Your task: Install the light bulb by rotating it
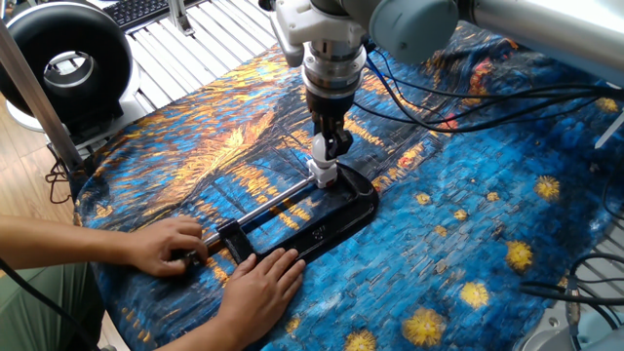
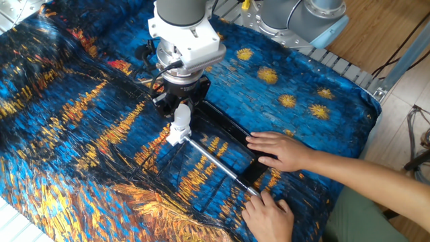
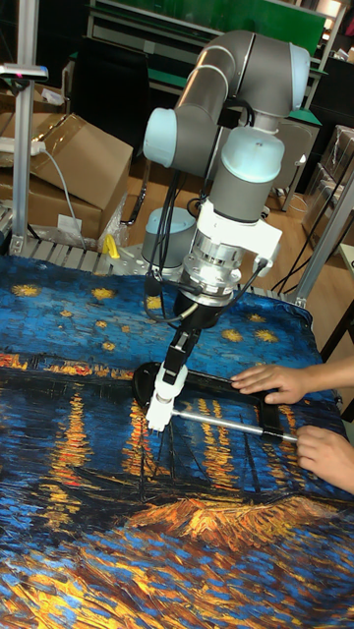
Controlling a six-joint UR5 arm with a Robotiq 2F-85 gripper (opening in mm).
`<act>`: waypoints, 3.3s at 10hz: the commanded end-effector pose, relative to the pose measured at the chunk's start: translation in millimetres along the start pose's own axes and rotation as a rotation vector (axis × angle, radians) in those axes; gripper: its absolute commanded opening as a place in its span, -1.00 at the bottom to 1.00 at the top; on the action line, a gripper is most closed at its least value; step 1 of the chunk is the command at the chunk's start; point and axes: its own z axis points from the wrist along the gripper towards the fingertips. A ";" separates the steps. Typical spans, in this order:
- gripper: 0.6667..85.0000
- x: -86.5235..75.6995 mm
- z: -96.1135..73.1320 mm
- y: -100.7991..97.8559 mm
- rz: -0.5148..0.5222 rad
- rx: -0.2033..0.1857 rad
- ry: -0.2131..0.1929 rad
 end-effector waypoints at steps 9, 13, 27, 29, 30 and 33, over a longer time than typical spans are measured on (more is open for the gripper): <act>-0.27 -3.5 1.2 -6.2 0.100 0.020 -0.037; -0.34 4.3 -6.1 -11.9 0.069 0.033 -0.017; -0.47 -1.0 3.7 -30.7 0.091 0.065 -0.019; -0.49 -0.4 4.0 -32.4 0.108 0.071 -0.021; -0.53 0.5 1.8 -32.2 0.123 0.073 -0.021; -0.58 1.5 -4.2 -35.9 0.202 0.093 -0.031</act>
